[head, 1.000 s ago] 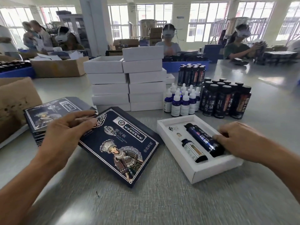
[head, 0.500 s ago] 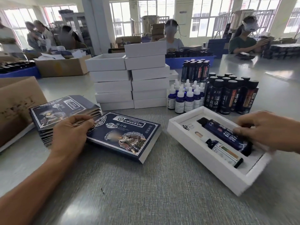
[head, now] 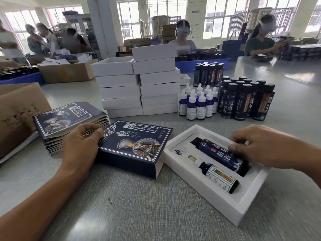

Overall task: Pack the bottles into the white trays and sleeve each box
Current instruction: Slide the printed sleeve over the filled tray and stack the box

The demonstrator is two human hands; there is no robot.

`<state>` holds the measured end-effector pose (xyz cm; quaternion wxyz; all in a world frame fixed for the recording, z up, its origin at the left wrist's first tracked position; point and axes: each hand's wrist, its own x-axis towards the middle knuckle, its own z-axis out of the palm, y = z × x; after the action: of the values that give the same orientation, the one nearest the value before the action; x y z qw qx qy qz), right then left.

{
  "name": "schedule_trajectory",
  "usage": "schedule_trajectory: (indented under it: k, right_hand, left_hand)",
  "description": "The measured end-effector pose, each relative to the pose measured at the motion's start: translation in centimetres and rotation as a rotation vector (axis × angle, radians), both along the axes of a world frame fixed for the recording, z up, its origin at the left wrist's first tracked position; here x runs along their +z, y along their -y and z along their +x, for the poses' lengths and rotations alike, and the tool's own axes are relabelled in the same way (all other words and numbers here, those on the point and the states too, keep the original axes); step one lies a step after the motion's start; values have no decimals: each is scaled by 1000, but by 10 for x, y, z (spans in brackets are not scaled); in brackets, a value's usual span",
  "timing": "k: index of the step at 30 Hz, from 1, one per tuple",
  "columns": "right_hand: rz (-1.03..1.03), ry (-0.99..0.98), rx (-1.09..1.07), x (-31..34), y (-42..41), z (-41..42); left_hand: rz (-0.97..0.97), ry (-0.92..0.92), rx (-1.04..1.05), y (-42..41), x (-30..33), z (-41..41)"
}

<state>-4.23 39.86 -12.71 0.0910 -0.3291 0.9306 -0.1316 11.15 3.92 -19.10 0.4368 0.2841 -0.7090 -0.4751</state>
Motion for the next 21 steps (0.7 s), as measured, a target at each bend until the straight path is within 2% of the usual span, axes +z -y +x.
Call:
schedule_trajectory:
  k: [7,21]
  right_hand:
    - [-10,87,148,0,4,8]
    - [-29,131,238,2,3,7]
  left_hand:
    - [31,19,-33,1,-1,4]
    - [63,73,-137,-15,4,6]
